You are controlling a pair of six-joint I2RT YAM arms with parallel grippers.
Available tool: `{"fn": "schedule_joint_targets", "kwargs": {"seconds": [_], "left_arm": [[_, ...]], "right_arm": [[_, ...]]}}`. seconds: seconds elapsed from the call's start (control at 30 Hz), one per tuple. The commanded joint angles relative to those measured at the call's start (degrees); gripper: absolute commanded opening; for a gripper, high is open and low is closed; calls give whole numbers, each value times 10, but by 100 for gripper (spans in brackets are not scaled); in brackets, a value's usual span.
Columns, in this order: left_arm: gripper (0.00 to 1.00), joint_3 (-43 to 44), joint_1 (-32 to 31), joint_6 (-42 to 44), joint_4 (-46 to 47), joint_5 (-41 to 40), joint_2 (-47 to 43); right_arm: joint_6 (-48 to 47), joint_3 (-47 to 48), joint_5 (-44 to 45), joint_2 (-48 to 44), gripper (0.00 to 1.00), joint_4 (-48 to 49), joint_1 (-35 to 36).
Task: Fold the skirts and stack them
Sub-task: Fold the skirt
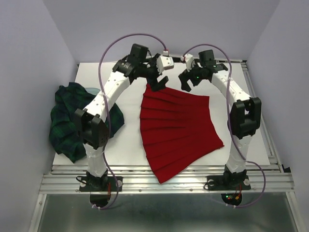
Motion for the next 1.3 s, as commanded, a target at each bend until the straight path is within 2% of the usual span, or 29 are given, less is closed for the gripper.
{"fn": "schedule_joint_targets", "kwargs": {"seconds": [0.0,0.13,0.27,0.47,0.67,0.77,0.9,1.13,1.27], "left_arm": [[97,118,34,-12,38,-3,105],[99,181,67,-70,117,-1,178],[99,187,88,-110,223,2,224],[99,214,104,-144,272,15,301],[98,270,106,-161,260,-5,378],[97,282,117,-177,247,5,397],[90,309,126,-195,226,39,418],[80,335,126,-216,140,51,434],[76,335,126,-223,91,32,441]], "right_arm": [[-32,62,8,26,100,-39,-42],[-35,96,3,54,100,-57,-78],[-57,98,-1,69,100,-60,-107],[-60,98,6,105,99,-64,-129],[-69,89,-25,146,97,-75,-146],[-95,102,-57,164,90,-122,-151],[-119,109,-80,178,72,-167,-157],[-145,144,-108,209,55,-231,-157],[-151,149,-119,216,50,-240,-157]]}}
